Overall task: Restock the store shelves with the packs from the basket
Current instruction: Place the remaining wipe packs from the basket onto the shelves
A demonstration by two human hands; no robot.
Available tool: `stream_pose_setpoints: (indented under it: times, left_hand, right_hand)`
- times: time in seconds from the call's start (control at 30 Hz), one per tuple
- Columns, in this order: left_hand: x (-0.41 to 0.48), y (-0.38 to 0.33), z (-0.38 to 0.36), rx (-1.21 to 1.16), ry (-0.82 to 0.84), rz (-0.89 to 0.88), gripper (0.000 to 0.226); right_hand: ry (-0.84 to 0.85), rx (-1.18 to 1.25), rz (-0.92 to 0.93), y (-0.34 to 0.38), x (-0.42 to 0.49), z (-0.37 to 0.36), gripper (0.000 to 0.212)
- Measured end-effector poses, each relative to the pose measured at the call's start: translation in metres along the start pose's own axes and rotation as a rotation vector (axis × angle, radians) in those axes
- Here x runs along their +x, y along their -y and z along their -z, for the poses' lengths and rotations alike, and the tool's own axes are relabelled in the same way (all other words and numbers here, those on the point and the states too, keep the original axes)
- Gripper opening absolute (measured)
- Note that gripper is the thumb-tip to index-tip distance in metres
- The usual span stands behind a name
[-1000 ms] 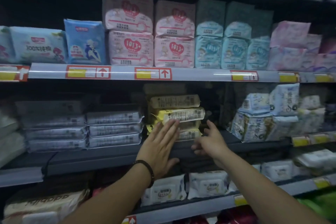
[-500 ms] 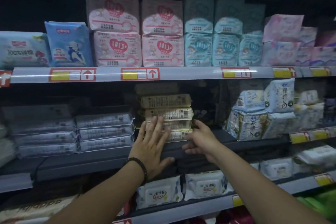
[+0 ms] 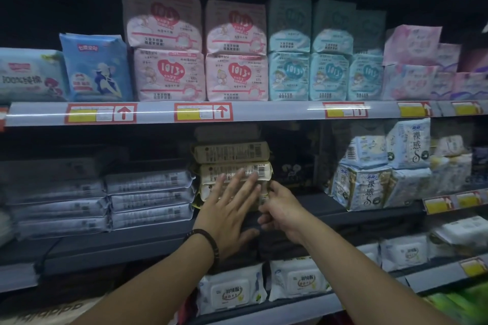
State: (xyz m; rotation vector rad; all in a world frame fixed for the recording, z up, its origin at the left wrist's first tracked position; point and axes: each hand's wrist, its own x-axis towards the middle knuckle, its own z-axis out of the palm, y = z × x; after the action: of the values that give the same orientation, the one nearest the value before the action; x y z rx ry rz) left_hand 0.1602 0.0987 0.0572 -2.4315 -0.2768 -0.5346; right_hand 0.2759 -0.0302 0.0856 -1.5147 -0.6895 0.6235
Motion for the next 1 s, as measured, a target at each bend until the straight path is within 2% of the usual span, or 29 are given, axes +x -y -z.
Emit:
stream_pose_setpoints:
  times: [0.13, 0.2, 0.27, 0.4, 0.53, 0.67, 0.8, 0.93, 1.0]
  left_hand:
    - [0.004, 0.001, 0.001, 0.000, 0.011, -0.006, 0.092]
    - [0.008, 0.000, 0.002, -0.016, 0.021, 0.001, 0.092]
    - [0.012, -0.003, 0.002, -0.055, 0.036, 0.023, 0.092]
    - [0.016, -0.006, 0.003, -0.082, 0.061, 0.050, 0.092]
    - [0.011, 0.004, 0.003, -0.061, -0.042, 0.054, 0.091]
    - [0.013, 0.015, 0.008, -0.108, -0.036, 0.221, 0.084]
    - [0.015, 0.011, 0.011, -0.156, 0.032, 0.245, 0.083]
    - [0.016, 0.007, 0.011, -0.120, 0.058, 0.204, 0.088]
    - [0.017, 0.008, 0.010, -0.122, 0.051, 0.187, 0.088]
  right_hand:
    - [0.118, 0.079, -0.018, 0.001, 0.001, 0.000, 0.056]
    - [0.086, 0.103, -0.007, 0.003, 0.003, 0.001, 0.063]
    - [-0.016, 0.150, 0.025, 0.009, 0.005, 0.002, 0.069]
    - [-0.053, 0.062, 0.076, 0.019, 0.006, -0.002, 0.062]
    - [-0.062, -0.015, 0.094, 0.023, 0.007, -0.005, 0.056]
    - [-0.105, -0.032, 0.198, 0.029, 0.013, -0.010, 0.025]
    - [-0.108, -0.110, 0.216, 0.026, 0.019, -0.018, 0.027]
    - [0.002, -0.137, 0.187, 0.028, 0.019, -0.023, 0.025]
    - [0.006, -0.152, 0.194, 0.026, 0.021, -0.019, 0.018]
